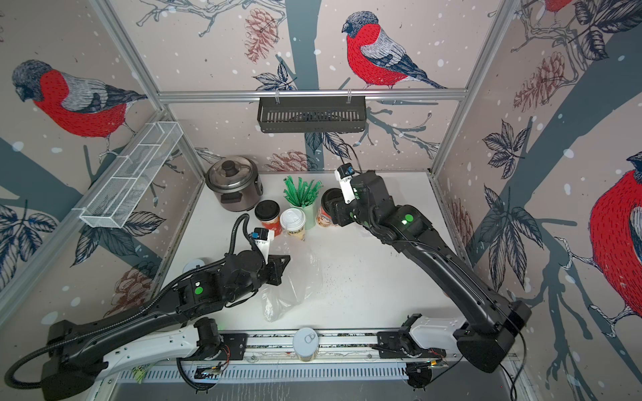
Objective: Pack milk tea into plastic carrier bags
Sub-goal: Pick up the milk tea cup at the center of the board, then place the milk tea cup in the plastic carrier bag.
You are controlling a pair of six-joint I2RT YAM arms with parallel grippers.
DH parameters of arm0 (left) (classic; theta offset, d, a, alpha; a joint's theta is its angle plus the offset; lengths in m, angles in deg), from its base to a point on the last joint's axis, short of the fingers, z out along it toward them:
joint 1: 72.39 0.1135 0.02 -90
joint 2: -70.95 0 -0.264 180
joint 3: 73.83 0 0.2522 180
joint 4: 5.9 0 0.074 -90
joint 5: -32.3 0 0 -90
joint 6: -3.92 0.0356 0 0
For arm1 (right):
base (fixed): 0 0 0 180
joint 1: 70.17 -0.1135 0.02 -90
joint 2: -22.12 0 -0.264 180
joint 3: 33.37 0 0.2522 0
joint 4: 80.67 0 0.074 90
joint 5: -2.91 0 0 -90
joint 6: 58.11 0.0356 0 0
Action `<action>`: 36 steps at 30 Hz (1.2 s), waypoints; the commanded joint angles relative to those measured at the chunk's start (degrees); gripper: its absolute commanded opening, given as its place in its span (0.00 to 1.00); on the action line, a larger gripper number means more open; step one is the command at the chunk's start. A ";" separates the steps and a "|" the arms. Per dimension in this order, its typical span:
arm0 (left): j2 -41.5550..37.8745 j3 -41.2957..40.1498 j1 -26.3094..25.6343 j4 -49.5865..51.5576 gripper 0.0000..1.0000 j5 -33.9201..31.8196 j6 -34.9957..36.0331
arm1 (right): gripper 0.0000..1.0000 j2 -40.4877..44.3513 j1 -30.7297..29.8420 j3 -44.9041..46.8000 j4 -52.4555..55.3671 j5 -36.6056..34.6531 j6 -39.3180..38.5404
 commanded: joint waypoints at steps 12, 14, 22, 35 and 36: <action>5.88 2.79 0.39 -8.53 0.05 -0.58 2.85 | 0.68 8.78 -3.56 -0.25 -0.84 9.98 7.34; 5.88 2.88 0.45 -9.03 0.04 -1.04 2.90 | 0.68 9.10 -4.70 0.81 -0.65 9.50 7.96; 4.50 2.52 0.51 -9.38 0.03 -3.48 3.03 | 0.67 10.53 -8.20 3.90 2.24 6.45 10.40; 4.25 0.92 0.49 -9.56 0.00 -4.01 1.01 | 0.67 11.44 -11.30 6.70 6.67 8.70 13.24; 4.21 0.81 0.46 -9.58 0.00 -3.92 0.78 | 0.67 11.69 -11.23 7.26 6.42 9.30 13.48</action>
